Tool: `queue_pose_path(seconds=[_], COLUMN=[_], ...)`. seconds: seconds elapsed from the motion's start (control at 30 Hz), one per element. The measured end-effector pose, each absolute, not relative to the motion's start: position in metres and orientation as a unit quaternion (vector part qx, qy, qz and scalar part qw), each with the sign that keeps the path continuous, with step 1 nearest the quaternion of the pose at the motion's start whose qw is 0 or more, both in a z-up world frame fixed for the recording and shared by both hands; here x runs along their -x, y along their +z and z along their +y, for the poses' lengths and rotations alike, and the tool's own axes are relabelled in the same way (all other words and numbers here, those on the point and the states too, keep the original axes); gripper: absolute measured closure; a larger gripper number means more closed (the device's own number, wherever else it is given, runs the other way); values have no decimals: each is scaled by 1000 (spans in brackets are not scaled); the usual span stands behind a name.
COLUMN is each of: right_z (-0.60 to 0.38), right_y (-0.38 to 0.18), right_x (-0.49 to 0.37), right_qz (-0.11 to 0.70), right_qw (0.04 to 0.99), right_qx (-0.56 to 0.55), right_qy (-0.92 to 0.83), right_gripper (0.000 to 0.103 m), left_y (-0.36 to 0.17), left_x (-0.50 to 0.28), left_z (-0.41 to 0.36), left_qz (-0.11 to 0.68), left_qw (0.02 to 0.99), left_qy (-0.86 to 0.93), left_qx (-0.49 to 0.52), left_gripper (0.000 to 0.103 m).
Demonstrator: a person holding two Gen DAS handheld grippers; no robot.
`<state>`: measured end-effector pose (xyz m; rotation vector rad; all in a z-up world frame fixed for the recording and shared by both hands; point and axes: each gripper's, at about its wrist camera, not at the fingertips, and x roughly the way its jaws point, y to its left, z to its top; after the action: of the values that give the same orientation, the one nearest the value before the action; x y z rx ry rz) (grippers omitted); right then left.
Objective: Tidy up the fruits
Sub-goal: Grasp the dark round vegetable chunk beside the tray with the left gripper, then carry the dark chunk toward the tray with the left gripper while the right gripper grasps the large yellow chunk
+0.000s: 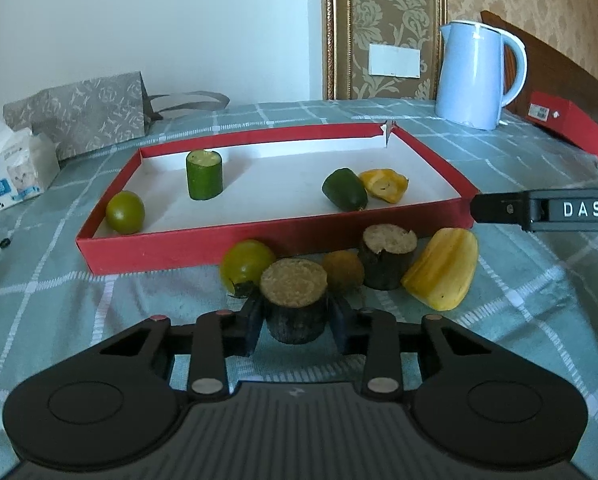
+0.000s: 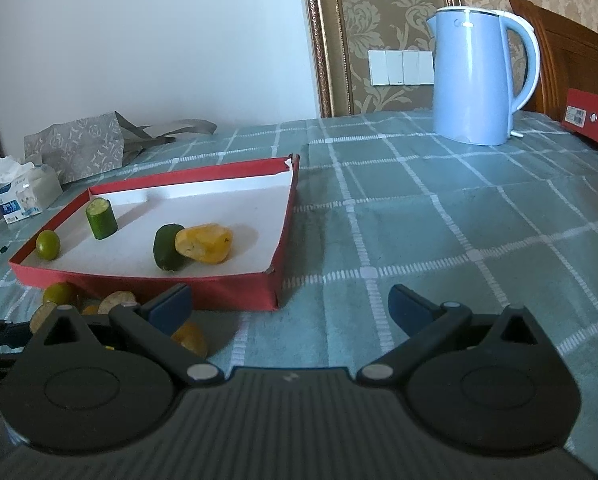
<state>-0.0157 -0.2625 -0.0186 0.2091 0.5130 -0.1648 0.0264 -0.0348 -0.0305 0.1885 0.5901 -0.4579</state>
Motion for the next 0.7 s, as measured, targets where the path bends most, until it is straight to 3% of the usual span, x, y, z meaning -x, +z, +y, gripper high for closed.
queue_pose_path(seconds=[0.7], right_z=[-269], right_y=[-22], right_x=[33], right_qz=[251], right_qw=[960], right_qx=[-109], right_qy=[-63], right_gripper=[0], left_y=[-28], left_x=[-27], left_z=[29], left_qz=[293], left_qw=[939], left_qy=[-178], left_qx=[-34], left_gripper=[70])
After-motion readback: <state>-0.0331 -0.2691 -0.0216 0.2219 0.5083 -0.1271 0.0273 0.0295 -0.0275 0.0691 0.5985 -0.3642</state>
